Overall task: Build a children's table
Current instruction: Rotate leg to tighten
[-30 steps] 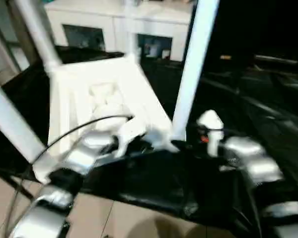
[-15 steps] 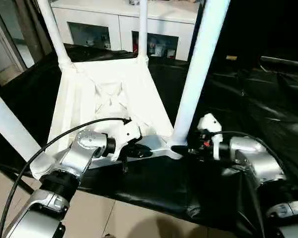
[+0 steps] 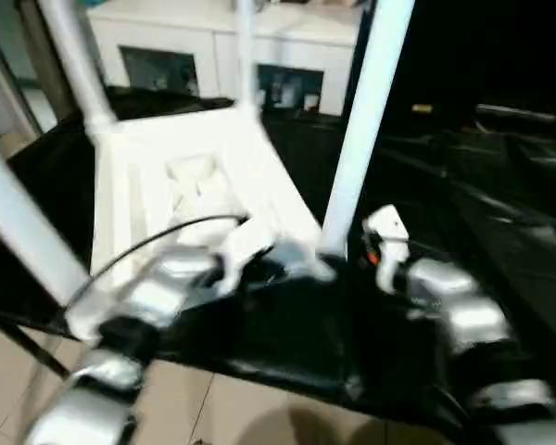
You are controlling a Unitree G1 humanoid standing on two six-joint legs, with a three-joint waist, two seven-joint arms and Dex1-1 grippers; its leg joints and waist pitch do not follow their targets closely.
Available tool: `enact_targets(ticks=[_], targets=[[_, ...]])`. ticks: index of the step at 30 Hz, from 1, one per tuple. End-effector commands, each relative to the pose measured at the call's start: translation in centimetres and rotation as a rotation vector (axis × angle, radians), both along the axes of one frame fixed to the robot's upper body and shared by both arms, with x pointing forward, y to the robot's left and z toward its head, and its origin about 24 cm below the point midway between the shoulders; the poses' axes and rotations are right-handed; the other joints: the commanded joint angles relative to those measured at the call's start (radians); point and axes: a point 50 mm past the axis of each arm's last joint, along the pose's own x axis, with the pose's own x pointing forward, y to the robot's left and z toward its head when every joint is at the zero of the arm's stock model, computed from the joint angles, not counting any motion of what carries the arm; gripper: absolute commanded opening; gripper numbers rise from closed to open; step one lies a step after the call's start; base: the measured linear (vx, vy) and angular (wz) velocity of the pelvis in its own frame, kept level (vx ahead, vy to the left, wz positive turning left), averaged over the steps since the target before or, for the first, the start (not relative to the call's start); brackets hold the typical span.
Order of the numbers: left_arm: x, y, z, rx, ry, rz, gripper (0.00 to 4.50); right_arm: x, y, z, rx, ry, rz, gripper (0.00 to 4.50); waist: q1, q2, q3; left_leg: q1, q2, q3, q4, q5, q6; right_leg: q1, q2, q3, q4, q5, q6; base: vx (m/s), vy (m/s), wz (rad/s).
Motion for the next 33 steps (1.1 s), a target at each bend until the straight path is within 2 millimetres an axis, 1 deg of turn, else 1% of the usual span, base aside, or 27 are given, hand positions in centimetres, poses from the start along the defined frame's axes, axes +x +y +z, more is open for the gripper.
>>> enact_targets(ticks=[1, 2, 3, 4, 5, 6, 7, 8, 9, 10, 11, 13, 15, 16, 17, 18, 19, 20, 21, 22, 23, 24, 26, 27, 29, 31, 33], targets=[[0.7, -0.4, 0.5, -0.018, -0.029, 0.081, 0.00, -0.5, -0.4, -2.0, -0.057, 0.090, -0.100, 2.65, -0.004, 0.001, -0.060, 0.013, 0.014, -0.007, -0.073, -0.267, -0.008, 0.042, -0.057, 0.039, -0.100, -0.415, -0.139, 0.000, 0.000, 0.00], [0.8, -1.6, 0.5, -0.021, -0.048, 0.094, 0.00, -0.5, 1.0, -2.1, -0.072, 0.064, -0.109, 2.65, -0.005, 0.000, -0.062, 0.013, 0.014, -0.008, -0.073, -0.272, -0.007, 0.044, -0.058, 0.039, -0.102, -0.412, -0.132, 0.000, 0.000, 0.00], [0.7, -2.2, 0.6, -0.019, -0.064, 0.071, 0.00, -0.6, 2.0, -2.0, -0.068, 0.041, -0.076, 2.65, -0.006, 0.002, -0.062, 0.012, 0.013, -0.009, -0.074, -0.285, 0.000, 0.041, -0.058, 0.038, -0.104, -0.412, -0.132, 0.000, 0.000, 0.00], [0.7, -2.4, 0.6, -0.018, -0.069, 0.063, 0.00, -0.7, 2.2, -2.0, -0.063, 0.036, -0.064, 2.65, -0.005, 0.001, -0.063, 0.013, 0.014, -0.010, -0.074, -0.287, 0.003, 0.044, -0.059, 0.038, -0.104, -0.408, -0.132, 0.000, 0.000, 0.00], [0.7, -2.4, 0.6, -0.018, -0.069, 0.063, 0.00, -0.7, 2.2, -2.0, -0.063, 0.036, -0.064, 2.65, -0.006, 0.000, -0.063, 0.011, 0.014, -0.010, -0.074, -0.283, 0.007, 0.045, -0.059, 0.039, -0.103, -0.400, -0.133, 0.000, 0.000, 0.00], [0.6, -2.6, 0.7, -0.031, -0.064, 0.045, 0.00, -0.8, 2.7, -1.7, -0.047, 0.015, -0.045, 2.65, -0.005, 0.004, -0.065, 0.009, 0.015, -0.010, -0.074, -0.276, 0.011, 0.046, -0.058, 0.039, -0.099, -0.377, -0.139, 0.000, 0.000, 0.00], [0.6, -2.6, 0.7, -0.031, -0.064, 0.045, 0.00, -0.8, 2.7, -1.7, -0.047, 0.015, -0.045, 2.65, -0.005, 0.003, -0.064, 0.008, 0.015, -0.010, -0.074, -0.275, 0.015, 0.047, -0.058, 0.040, -0.098, -0.357, -0.145, 0.000, 0.000, 0.00], [0.5, -2.6, 0.7, -0.031, -0.064, 0.044, 0.00, -0.8, 2.7, -1.7, -0.045, 0.013, -0.044, 3.00, -0.006, 0.003, -0.064, 0.007, 0.014, -0.009, -0.075, -0.274, 0.018, 0.048, -0.057, 0.039, -0.097, -0.348, -0.150, 0.000, 0.000, 0.00], [0.5, -2.6, 0.8, -0.039, -0.066, 0.021, 0.00, -0.8, 2.8, -1.3, 0.001, 0.000, -0.031, 3.21, -0.006, 0.003, -0.064, 0.007, 0.015, -0.009, -0.075, -0.274, 0.019, 0.049, -0.058, 0.039, -0.097, -0.348, -0.151, 0.000, 0.000, 0.00], [0.5, -2.5, 0.8, -0.039, -0.067, 0.019, 0.00, -0.7, 2.8, -1.2, 0.007, -0.001, -0.032, 3.35, -0.005, 0.003, -0.064, 0.008, 0.015, -0.009, -0.075, -0.276, 0.021, 0.048, -0.059, 0.039, -0.098, -0.355, -0.151, 0.000, 0.000, 0.00], [0.4, -2.2, 0.8, -0.043, -0.072, 0.004, 0.00, -0.6, 2.7, -0.8, 0.034, -0.016, -0.024, 3.37, -0.005, 0.000, -0.064, 0.008, 0.015, -0.009, -0.075, -0.277, 0.023, 0.048, -0.059, 0.039, -0.099, -0.357, -0.151, 0.000, 0.000, 0.00], [0.4, -1.9, 0.8, -0.047, -0.069, -0.004, 0.00, -0.5, 2.5, -0.5, 0.038, -0.028, -0.008, 3.57, -0.006, 0.002, -0.064, 0.005, 0.016, -0.010, -0.075, -0.272, 0.026, 0.050, -0.059, 0.039, -0.096, -0.350, -0.152, 0.000, 0.000, 0.00], [-0.2, -0.6, 0.8, -0.050, -0.074, -0.086, 0.00, -0.4, 1.3, 0.4, 0.012, -0.049, 0.117, 3.82, -0.005, 0.000, -0.064, 0.004, 0.016, -0.010, -0.074, -0.266, 0.032, 0.053, -0.060, 0.039, -0.095, -0.341, -0.157, 0.000, 0.000, 0.00], [-0.3, -0.3, 0.9, -0.046, -0.079, -0.111, 0.00, -0.5, 0.9, 0.5, 0.003, -0.048, 0.150, 3.82, -0.005, 0.000, -0.064, 0.003, 0.016, -0.009, -0.074, -0.265, 0.042, 0.054, -0.060, 0.039, -0.096, -0.333, -0.161, 0.000, 0.000, 0.00], [-0.5, -0.1, 0.9, -0.049, -0.081, -0.137, 0.00, -0.5, 0.6, 0.6, -0.002, -0.041, 0.184, 3.82, -0.006, -0.003, -0.064, -0.001, 0.017, -0.010, -0.074, -0.257, 0.046, 0.056, -0.060, 0.039, -0.092, -0.323, -0.165, 0.000, 0.000, 0.00], [-0.7, 0.4, 0.9, -0.055, -0.062, -0.147, 0.00, -0.8, 0.2, 0.8, -0.019, -0.035, 0.249, 3.82, -0.006, 0.000, -0.065, 0.001, 0.019, -0.010, -0.073, -0.247, 0.048, 0.055, -0.061, 0.040, -0.091, -0.313, -0.171, 0.000, 0.000, 0.00], [-0.7, 0.5, 0.9, -0.058, -0.057, -0.151, 0.00, -0.9, 0.0, 0.8, -0.026, -0.034, 0.271, 3.82, -0.004, 0.000, -0.066, 0.001, 0.020, -0.009, -0.072, -0.241, 0.048, 0.056, -0.062, 0.040, -0.089, -0.299, -0.177, 0.000, 0.000, 0.00], [-0.9, 1.0, 0.9, -0.062, -0.048, -0.173, 0.00, -1.3, -0.7, 0.9, -0.049, -0.021, 0.342, 3.82, -0.003, 0.001, -0.068, 0.001, 0.021, -0.008, -0.071, -0.217, 0.052, 0.055, -0.061, 0.042, -0.083, -0.258, -0.190, 0.000, 0.000, 0.00], [-1.1, 1.4, 1.0, -0.061, -0.044, -0.188, 0.00, -1.5, -1.1, 1.0, -0.061, -0.015, 0.381, 3.82, -0.002, -0.001, -0.067, 0.003, 0.021, -0.006, -0.070, -0.220, 0.057, 0.054, -0.060, 0.040, -0.085, -0.255, -0.196, 0.000, 0.000, 0.00], [-1.2, 1.7, 0.9, -0.053, -0.042, -0.201, 0.00, -1.6, -1.6, 1.1, -0.070, -0.009, 0.398, 3.82, 0.003, -0.001, -0.067, 0.001, 0.023, -0.008, -0.070, -0.215, 0.060, 0.057, -0.060, 0.041, -0.080, -0.241, -0.200, 0.000, 0.000, 0.00], [-1.3, 2.0, 0.9, -0.046, -0.040, -0.209, 0.00, -1.6, -1.9, 1.2, -0.076, -0.005, 0.408, 3.82, 0.005, 0.002, -0.067, 0.000, 0.024, -0.007, -0.070, -0.208, 0.061, 0.056, -0.060, 0.041, -0.078, -0.227, -0.206, 0.000, 0.000, 0.00], [-1.5, 2.2, 0.9, -0.048, -0.030, -0.222, 0.00, -1.7, -2.4, 1.4, -0.072, 0.003, 0.424, 3.82, 0.006, 0.001, -0.067, 0.002, 0.024, -0.006, -0.069, -0.207, 0.061, 0.055, -0.059, 0.042, -0.077, -0.219, -0.211, 0.000, 0.000, 0.00], [-1.8, 2.5, 1.0, -0.060, -0.014, -0.247, 0.00, -1.7, -2.8, 1.6, -0.065, 0.012, 0.444, 3.82, 0.008, 0.001, -0.069, 0.001, 0.023, -0.005, -0.068, -0.202, 0.061, 0.058, -0.060, 0.042, -0.074, -0.207, -0.218, 0.000, 0.000, 0.00], [-2.1, 2.6, 1.0, -0.069, -0.004, -0.268, 0.00, -1.8, -3.1, 1.6, -0.064, 0.020, 0.464, 3.82, 0.011, 0.001, -0.069, 0.001, 0.024, -0.004, -0.067, -0.195, 0.064, 0.057, -0.060, 0.041, -0.073, -0.197, -0.224, 0.000, 0.000, 0.00], [-2.2, 2.7, 1.0, -0.074, 0.000, -0.278, 0.00, -1.9, -3.2, 1.6, -0.069, 0.027, 0.479, 3.82, 0.014, 0.001, -0.069, 0.002, 0.025, -0.003, -0.067, -0.190, 0.062, 0.056, -0.059, 0.041, -0.071, -0.193, -0.226, 0.000, 0.000, 0.00], [-2.3, 2.8, 1.0, -0.075, 0.003, -0.282, 0.00, -1.9, -3.2, 1.5, -0.077, 0.030, 0.488, 3.56, 0.013, 0.000, -0.070, 0.002, 0.025, -0.003, -0.067, -0.191, 0.058, 0.056, -0.060, 0.041, -0.071, -0.194, -0.226, 0.000, 0.000, 0.00], [-2.3, 2.8, 1.0, -0.075, 0.003, -0.283, 0.00, -2.0, -3.2, 1.5, -0.079, 0.031, 0.492, 3.49, 0.014, 0.000, -0.068, 0.003, 0.024, -0.002, -0.067, -0.195, 0.057, 0.055, -0.059, 0.041, -0.073, -0.205, -0.223, 0.000, 0.000, 0.00]])
